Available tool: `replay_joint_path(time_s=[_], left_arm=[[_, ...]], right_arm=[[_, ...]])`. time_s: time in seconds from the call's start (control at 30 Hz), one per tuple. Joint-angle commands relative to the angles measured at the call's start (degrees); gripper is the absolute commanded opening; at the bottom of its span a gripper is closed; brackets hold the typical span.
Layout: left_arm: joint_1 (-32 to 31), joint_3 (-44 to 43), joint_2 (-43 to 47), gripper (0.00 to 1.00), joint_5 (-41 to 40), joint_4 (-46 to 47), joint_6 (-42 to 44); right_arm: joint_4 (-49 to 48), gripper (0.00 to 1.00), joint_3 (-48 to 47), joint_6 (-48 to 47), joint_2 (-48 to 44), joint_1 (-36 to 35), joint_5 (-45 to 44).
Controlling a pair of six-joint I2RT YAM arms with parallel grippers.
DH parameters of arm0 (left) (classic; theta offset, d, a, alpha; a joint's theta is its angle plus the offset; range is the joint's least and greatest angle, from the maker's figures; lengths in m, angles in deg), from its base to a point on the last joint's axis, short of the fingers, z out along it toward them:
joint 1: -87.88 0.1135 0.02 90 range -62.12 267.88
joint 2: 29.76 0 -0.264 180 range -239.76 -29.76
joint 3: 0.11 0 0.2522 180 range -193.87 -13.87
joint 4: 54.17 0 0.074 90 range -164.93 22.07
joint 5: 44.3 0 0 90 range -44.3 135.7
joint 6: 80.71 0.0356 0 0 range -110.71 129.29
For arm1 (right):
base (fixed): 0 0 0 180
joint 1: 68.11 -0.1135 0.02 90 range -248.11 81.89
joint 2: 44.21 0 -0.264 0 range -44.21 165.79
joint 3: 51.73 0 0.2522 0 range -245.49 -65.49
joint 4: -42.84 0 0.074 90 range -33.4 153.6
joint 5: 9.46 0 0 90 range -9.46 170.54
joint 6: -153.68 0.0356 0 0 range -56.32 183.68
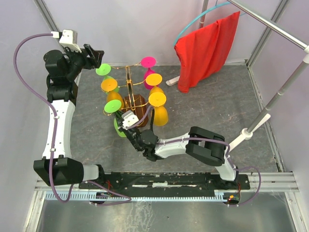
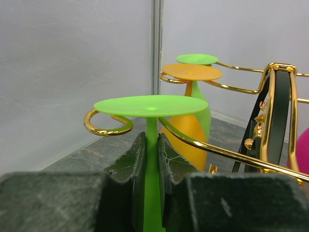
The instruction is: Place the wine glass upside down on the wine glass rack
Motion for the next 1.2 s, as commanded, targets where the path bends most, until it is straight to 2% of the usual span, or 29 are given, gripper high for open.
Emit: replay_joint_path(time_s=[0.0, 0.97, 1.17], left_arm=[[0.4, -0.6, 0.1, 0.75, 0.5, 2.6, -1.7], [0.4, 0.2, 0.6, 0.76, 0.8, 2.5, -1.8], [0.4, 0.5, 0.7, 0.76, 0.8, 2.8, -2.2]], right_arm=[[-4.0, 0.01, -2.8, 0.8, 0.6, 0.2, 2.3], [0.4, 0.01, -5.5, 1.7, 2.7, -1.9, 10.2], [-1.7, 0.01, -8.2, 0.4, 5.5, -2.2, 4.1]])
